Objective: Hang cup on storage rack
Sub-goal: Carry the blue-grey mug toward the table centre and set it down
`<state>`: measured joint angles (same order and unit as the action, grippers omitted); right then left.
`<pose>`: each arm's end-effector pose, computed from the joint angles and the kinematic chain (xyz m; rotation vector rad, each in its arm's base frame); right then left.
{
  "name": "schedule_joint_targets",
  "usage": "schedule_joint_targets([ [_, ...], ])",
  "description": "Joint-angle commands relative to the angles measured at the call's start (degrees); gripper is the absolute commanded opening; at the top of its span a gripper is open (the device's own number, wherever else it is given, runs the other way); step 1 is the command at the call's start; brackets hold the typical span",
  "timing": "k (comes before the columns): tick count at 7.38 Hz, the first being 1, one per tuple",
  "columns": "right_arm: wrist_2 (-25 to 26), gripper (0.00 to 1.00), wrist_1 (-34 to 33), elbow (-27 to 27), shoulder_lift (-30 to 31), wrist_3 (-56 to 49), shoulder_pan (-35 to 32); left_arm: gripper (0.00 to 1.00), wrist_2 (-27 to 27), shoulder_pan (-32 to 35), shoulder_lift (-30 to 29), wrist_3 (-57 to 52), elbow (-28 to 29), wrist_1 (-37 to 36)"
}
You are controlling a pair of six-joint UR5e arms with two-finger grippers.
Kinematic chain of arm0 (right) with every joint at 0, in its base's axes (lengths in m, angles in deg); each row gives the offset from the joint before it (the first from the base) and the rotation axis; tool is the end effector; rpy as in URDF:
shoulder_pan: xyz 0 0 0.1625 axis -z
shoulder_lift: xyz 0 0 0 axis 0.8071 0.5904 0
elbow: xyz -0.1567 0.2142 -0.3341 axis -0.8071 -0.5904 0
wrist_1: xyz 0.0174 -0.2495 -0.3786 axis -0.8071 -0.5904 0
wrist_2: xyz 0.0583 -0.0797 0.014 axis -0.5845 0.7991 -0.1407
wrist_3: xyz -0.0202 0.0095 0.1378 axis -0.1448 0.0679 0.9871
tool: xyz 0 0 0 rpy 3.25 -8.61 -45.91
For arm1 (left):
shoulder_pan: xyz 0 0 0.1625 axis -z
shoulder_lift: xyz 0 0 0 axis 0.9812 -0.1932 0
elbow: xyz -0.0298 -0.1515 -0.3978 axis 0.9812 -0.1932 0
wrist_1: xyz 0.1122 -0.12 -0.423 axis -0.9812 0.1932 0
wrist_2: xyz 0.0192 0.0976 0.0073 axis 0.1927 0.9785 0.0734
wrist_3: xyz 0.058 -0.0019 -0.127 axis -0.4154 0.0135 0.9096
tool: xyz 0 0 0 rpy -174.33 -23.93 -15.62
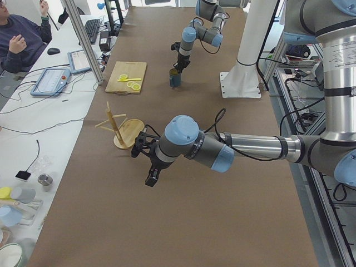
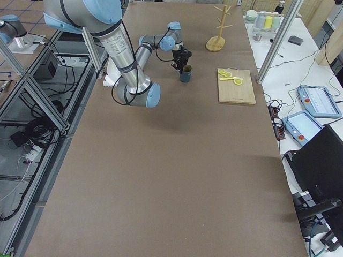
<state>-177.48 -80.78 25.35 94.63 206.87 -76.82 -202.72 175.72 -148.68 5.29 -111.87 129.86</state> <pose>-0.6450 -0.4137 0.1706 -0.1033 -0.6840 0.9579 -0.0895 -0.4825 0.5988 0.4580 0.7880 0.0286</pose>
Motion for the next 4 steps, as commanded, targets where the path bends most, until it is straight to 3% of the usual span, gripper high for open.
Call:
schedule_joint_targets([
  [1, 3.99, 1.0, -0.06, 1.27, 1.1, -5.93, -0.2, 0.99, 0.0, 0.0, 0.0, -0.01, 0.0, 0.0],
  [2, 3.3, 1.0, -0.06, 6.15, 4.67, -16.24, -2.9, 0.99, 0.0, 0.0, 0.0, -0.62, 0.0, 0.35],
  [3, -1.23, 1.0, 0.02, 11.95, 9.93, -28.26, -7.88, 0.99, 0.0, -0.09, 0.09, -0.28, 0.0, 3.48],
  [4, -9.72, 1.0, 0.11, 13.83, 12.42, -37.78, -15.59, 0.98, -0.09, -0.35, -0.26, 0.07, -0.26, 5.25],
])
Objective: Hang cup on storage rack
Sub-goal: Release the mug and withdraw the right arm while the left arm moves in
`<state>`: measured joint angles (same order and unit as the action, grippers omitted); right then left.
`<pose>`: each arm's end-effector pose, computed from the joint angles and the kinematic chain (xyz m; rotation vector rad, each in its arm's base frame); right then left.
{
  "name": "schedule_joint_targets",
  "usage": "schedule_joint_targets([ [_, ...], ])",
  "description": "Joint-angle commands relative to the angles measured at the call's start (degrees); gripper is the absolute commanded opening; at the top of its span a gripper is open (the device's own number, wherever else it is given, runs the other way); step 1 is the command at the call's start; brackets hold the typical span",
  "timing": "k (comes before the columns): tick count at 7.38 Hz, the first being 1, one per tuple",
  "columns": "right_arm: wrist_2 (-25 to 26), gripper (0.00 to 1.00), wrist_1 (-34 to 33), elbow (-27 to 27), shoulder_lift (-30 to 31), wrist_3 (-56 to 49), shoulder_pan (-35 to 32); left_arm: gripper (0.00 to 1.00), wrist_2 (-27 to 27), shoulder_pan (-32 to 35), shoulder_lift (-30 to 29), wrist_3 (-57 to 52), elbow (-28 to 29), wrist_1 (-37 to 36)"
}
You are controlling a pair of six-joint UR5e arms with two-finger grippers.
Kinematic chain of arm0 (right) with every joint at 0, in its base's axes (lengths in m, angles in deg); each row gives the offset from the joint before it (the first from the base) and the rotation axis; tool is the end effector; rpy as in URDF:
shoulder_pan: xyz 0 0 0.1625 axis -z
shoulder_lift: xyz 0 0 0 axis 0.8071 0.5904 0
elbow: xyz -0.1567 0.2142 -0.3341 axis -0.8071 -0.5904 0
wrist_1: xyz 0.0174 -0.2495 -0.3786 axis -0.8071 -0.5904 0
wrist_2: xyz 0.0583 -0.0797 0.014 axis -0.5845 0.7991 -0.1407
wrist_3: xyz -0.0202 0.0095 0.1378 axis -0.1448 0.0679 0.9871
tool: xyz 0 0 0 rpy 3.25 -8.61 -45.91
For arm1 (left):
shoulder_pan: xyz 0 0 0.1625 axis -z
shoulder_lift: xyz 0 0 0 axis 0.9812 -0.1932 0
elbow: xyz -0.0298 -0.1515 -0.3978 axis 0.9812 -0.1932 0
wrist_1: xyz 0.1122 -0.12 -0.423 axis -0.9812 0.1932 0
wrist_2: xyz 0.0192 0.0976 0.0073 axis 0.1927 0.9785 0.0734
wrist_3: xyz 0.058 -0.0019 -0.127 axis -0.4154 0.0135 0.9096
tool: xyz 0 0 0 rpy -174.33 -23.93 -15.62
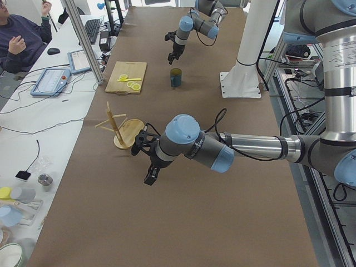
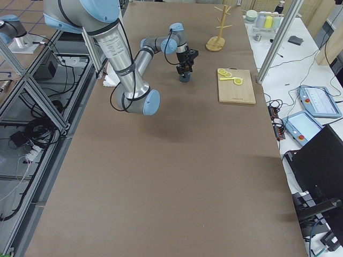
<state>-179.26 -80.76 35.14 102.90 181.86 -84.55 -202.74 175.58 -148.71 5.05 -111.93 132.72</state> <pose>-0.5402 -0.4659 0.2005 0.0668 -0.7030 0.6548 -0.0886 -0.4848 0.5913 0.5068 0.7825 0.0564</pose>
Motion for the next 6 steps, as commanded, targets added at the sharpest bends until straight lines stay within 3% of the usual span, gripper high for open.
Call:
schedule_joint_targets([
  [1, -14.29, 1.0, 0.44, 4.06, 6.09, -23.39, -14.29, 0.98, -0.42, -3.43, -1.89, 0.31, -0.72, 5.89],
  [2, -18.88, 1.0, 0.62, 4.15, 9.07, -34.55, -19.75, 0.98, -3.12, -7.82, -2.51, 6.84, -0.81, 12.02],
  [4, -25.14, 1.0, 0.71, 4.15, 15.82, -56.26, -30.04, 0.99, -2.09, -18.35, -3.13, 28.7, -0.64, 30.38],
  [6, -32.41, 1.0, 0.71, 3.8, 24.0, -75.26, -41.54, 0.98, 7.18, -27.93, -3.83, 30.63, -1.16, 33.35],
])
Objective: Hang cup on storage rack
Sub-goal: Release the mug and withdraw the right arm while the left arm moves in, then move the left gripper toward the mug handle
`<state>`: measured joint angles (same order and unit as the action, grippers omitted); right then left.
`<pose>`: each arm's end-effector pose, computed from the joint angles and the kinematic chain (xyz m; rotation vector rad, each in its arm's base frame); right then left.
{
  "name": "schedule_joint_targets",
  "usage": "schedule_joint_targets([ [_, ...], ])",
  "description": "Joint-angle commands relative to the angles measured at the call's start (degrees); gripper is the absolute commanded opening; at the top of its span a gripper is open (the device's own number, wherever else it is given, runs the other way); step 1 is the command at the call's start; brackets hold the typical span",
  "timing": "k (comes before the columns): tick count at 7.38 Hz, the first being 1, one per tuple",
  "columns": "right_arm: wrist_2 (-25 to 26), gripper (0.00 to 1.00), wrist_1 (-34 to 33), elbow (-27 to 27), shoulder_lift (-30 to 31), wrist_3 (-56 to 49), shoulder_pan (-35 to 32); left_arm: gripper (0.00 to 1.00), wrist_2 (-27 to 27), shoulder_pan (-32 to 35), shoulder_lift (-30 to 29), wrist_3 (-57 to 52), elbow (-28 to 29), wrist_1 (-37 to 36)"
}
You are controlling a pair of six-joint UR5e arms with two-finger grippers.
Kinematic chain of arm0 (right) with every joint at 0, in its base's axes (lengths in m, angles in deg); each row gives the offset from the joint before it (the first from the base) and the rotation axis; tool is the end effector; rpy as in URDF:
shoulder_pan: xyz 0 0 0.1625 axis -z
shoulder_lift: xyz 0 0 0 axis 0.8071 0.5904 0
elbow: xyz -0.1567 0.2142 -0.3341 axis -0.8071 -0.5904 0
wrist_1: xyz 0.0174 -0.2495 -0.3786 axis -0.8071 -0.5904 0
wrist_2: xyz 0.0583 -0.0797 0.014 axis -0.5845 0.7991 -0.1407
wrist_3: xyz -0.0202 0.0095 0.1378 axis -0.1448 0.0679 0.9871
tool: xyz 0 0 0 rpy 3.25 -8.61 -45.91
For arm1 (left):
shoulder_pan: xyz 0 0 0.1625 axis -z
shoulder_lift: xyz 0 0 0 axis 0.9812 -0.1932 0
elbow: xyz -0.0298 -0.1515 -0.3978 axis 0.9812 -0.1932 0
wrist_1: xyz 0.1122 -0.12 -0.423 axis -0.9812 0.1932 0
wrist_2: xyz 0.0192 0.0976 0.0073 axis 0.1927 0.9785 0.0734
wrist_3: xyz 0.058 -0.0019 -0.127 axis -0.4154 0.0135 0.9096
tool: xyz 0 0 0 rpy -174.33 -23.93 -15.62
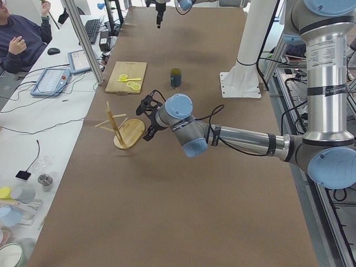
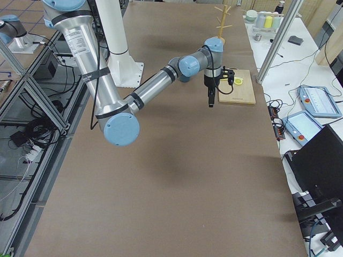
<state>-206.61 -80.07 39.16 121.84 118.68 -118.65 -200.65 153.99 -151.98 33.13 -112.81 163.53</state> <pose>-0.2139 -0.5997 0.3715 0.0973 -0.6779 0.0707 0.0978 -0.5037 0.4824 0.7000 1.0460 0.1977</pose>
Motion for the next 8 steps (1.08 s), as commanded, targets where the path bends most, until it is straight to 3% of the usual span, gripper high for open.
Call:
schedule_joint_targets([
  [1, -10.5, 1.0, 0.11, -0.49, 9.89, -21.31, -13.5, 0.98, 10.1, -11.62, -2.22, 4.56, -0.37, 2.72],
  [2, -13.51, 1.0, 0.02, -0.84, 14.2, -28.53, -18.35, 0.98, 17.63, -19.33, -6.06, 9.98, -0.37, 2.72],
  [4, -13.55, 1.0, 0.11, -1.89, 20.02, -38.15, -24.09, 0.98, 38.78, -37.6, -14.14, 14.76, 2.68, 2.1],
  [5, -13.55, 1.0, 0.89, -2.07, 22.22, -38.62, -25.42, 0.98, 44.02, -42.99, -18.71, 15.04, 6.8, 2.1],
  [7, -11.89, 1.0, 12.7, -8.53, 24.79, -35.23, -26.13, 0.97, 50.98, -48.99, -25.15, 14.95, 12.61, 2.19],
  [8, -9.35, 1.0, 19.9, -11.53, 24.97, -28.67, -26.05, 0.97, 55.37, -52.24, -26.48, 15.13, 12.9, 2.28],
])
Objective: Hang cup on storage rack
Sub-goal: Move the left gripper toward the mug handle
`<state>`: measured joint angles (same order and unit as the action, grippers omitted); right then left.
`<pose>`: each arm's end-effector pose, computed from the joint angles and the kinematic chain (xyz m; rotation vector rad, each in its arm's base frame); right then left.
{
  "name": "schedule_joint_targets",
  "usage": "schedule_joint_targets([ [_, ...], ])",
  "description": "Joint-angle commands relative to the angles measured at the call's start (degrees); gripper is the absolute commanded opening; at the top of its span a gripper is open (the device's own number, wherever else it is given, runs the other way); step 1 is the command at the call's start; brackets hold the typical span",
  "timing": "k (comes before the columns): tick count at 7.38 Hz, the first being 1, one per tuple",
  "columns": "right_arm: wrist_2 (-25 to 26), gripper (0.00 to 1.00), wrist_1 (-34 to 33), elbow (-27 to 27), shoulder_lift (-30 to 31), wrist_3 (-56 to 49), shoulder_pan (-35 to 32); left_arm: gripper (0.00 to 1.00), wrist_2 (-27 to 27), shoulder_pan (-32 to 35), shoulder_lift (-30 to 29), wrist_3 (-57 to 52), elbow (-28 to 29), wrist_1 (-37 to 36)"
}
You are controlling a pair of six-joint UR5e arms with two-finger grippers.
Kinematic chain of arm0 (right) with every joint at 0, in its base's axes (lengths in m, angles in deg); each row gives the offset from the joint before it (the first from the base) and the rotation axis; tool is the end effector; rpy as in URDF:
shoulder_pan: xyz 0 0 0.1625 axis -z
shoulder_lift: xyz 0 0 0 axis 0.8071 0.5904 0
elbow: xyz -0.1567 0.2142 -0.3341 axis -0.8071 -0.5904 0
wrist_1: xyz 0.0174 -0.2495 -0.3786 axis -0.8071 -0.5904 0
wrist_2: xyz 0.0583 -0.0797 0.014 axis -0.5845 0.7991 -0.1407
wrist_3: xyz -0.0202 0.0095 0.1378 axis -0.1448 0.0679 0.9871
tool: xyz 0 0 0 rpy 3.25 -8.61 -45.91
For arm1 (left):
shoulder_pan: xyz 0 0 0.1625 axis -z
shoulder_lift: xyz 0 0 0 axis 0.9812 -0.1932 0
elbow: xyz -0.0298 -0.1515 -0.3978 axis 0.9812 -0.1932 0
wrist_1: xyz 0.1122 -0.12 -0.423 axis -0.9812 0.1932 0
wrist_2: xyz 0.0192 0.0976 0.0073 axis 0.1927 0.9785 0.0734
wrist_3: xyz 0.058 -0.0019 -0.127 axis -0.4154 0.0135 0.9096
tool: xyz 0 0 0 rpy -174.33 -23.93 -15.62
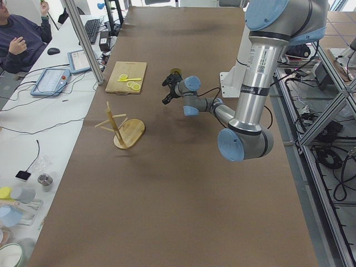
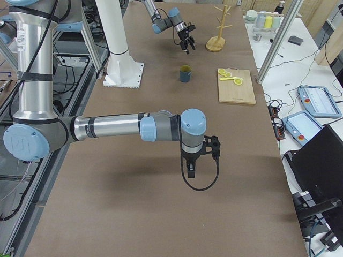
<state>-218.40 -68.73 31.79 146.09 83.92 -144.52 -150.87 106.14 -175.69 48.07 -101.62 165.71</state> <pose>0.0447 -0.5061 0.6440 0.0772 -0.7472 0.0080 0.5442 -0.4441 0.3508 0.8636 1.0748 0.1896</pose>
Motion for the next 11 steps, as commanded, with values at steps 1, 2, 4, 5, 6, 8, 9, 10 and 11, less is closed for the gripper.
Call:
schedule_joint_targets([
  [1, 2.28, 1.0, 13.94, -6.02, 0.63, 8.32, -0.17, 0.97, 6.76, -7.03, -3.83, 0.19, 1.71, 0.27],
  [2, 2.2, 1.0, 14.26, -6.04, 0.45, 8.43, -0.17, 0.89, 6.77, -7.84, -5.14, 0.19, 1.88, -0.16],
  [4, 1.93, 1.0, 14.35, -6.04, 0.54, 8.43, -0.17, 0.78, 6.68, -8.29, -10.06, 0.1, 6.52, -0.08],
  [5, 2.02, 1.0, 14.26, -6.04, 0.54, 8.43, -0.17, 0.68, 6.68, -8.12, -10.43, -0.07, 7.24, 0.1],
  [6, 2.02, 1.0, 14.35, -6.12, 0.54, 8.35, -0.17, 0.54, 6.68, -7.94, -10.52, -0.08, 7.16, 0.18],
  [8, 2.02, 1.0, 14.35, -6.04, 0.54, 8.43, -0.17, 0.36, 6.59, -6.45, -10.52, 0.01, 7.25, 0.36],
  [9, 1.93, 1.0, 14.35, -6.04, 0.63, 8.43, -0.17, 0.36, 6.68, -5.92, -10.52, 0.1, 7.25, 0.36],
  [10, 1.93, 1.0, 14.35, -6.04, 0.63, 8.43, -0.17, 0.35, 6.59, -5.22, -10.52, 0.01, 7.34, 0.27],
  [11, 1.93, 1.0, 14.35, -6.04, 0.63, 8.43, -0.17, 0.35, 6.59, -5.21, -10.78, 0.1, 7.34, 0.27],
])
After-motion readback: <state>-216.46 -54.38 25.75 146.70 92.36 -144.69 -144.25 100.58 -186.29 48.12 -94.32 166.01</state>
